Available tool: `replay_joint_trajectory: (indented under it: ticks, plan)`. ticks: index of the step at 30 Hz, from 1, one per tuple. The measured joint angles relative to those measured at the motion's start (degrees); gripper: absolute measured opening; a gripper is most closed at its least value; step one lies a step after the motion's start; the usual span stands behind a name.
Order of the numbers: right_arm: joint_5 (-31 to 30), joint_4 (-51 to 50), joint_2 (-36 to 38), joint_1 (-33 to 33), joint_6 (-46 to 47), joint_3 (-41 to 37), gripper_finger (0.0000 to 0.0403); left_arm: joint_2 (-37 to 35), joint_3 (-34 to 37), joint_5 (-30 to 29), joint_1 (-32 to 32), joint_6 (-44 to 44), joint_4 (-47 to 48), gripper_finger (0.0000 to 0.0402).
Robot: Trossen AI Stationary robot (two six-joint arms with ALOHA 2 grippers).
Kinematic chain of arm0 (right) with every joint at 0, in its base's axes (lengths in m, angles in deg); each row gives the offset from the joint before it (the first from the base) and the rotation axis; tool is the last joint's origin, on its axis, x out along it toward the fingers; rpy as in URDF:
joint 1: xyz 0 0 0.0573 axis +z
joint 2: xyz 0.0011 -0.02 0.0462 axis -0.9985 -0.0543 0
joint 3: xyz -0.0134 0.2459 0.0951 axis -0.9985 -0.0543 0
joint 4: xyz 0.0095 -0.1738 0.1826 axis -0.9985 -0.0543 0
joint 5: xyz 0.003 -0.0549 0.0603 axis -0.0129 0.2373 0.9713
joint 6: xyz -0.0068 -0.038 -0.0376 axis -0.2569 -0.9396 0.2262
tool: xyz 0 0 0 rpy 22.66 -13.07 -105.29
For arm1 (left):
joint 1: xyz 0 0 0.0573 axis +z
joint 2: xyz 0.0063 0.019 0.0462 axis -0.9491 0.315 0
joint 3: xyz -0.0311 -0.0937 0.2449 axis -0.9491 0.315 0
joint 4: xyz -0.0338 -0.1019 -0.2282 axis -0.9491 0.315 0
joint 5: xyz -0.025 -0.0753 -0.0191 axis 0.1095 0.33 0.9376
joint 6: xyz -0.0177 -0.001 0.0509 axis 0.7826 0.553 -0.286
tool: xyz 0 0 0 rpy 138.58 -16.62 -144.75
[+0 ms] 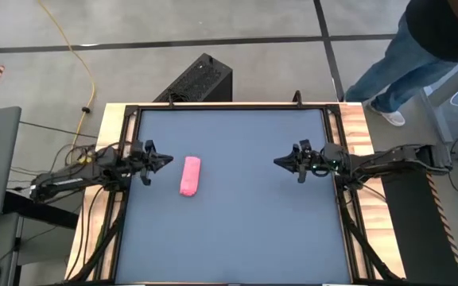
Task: Roll towel
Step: Return to Home Position
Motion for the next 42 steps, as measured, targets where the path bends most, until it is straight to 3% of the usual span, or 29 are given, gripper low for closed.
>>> replay_joint_trajectory:
  ticks: [4,10,15,22,29,42]
  plan:
    - [10.4,-2.1,3.2,-6.8,-3.9,-3.3,0.0022,0.3,1.0,0.7,0.0,2.7,1.8,0.0000]
    - [20.1,-18.2,7.7,-14.0,-14.9,-3.3,0.0018,-0.1,-1.9,1.9,-0.2,2.7,12.0,0.0000]
    - [19.4,-26.8,12.0,-17.5,-19.7,-3.3,0.0017,-0.1,-5.0,-0.4,-0.2,4.3,27.1,0.0000]
    - [19.1,-27.6,12.6,-17.6,-23.7,-3.3,0.0029,0.4,-4.1,-4.3,-0.2,-2.3,22.9,0.0000]
    - [19.1,-28.8,12.5,-17.5,-23.8,-3.3,0.0048,0.4,-4.1,0.0,-0.2,-2.7,23.2,0.0000]
    - [19.1,-29.4,12.5,-17.5,-23.8,-3.4,0.0050,0.4,-4.2,-0.1,-0.2,-2.5,23.4,0.0000]
